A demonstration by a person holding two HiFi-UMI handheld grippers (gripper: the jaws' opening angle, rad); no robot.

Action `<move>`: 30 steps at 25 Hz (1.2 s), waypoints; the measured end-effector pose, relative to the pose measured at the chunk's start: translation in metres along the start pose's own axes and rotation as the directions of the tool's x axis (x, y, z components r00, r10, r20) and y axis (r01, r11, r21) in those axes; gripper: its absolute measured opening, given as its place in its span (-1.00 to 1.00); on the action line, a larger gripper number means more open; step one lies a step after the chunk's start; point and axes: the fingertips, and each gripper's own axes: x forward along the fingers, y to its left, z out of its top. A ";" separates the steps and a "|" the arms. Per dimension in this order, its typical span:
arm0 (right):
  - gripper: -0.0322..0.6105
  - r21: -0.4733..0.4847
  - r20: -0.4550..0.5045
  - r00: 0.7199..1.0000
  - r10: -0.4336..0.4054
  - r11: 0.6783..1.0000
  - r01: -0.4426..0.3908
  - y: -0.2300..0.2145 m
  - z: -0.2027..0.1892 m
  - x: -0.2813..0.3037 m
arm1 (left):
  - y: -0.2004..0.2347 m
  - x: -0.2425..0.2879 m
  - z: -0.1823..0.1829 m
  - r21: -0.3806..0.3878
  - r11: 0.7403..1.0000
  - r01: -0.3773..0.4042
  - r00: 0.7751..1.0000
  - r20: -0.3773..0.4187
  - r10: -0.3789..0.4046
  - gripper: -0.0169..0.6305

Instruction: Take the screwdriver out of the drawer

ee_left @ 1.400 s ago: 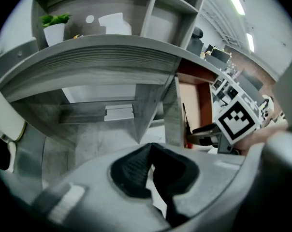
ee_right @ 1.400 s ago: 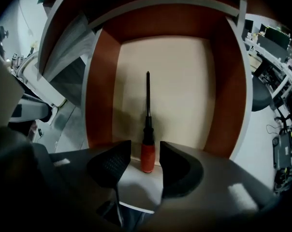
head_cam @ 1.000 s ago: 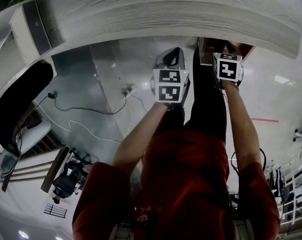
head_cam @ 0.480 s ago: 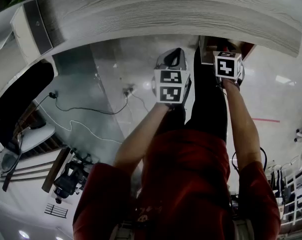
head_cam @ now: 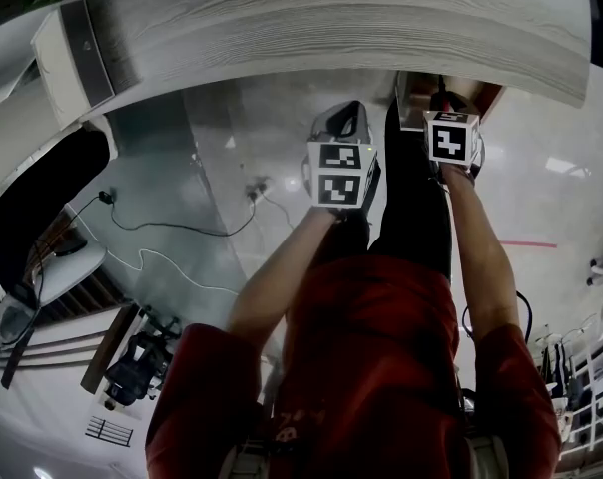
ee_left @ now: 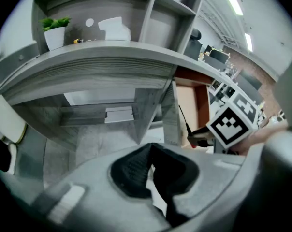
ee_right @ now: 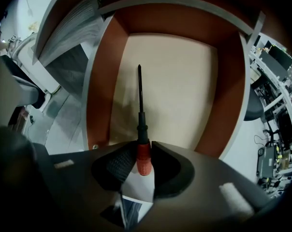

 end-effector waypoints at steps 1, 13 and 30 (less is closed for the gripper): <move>-0.61 0.002 0.001 1.000 0.000 1.000 0.000 0.000 0.000 -0.005 | -0.001 -0.003 0.001 0.003 1.000 0.001 1.000 0.003 -0.002 -0.95; -0.61 0.026 0.040 0.999 -0.010 1.000 0.009 0.011 -0.004 -0.063 | -0.009 -0.052 0.009 0.045 0.999 0.017 0.999 0.049 -0.019 -0.95; -0.61 0.045 0.129 0.992 -0.019 0.999 0.013 0.050 -0.051 -0.164 | -0.036 -0.136 0.005 0.111 0.993 0.047 0.987 0.146 -0.063 -0.95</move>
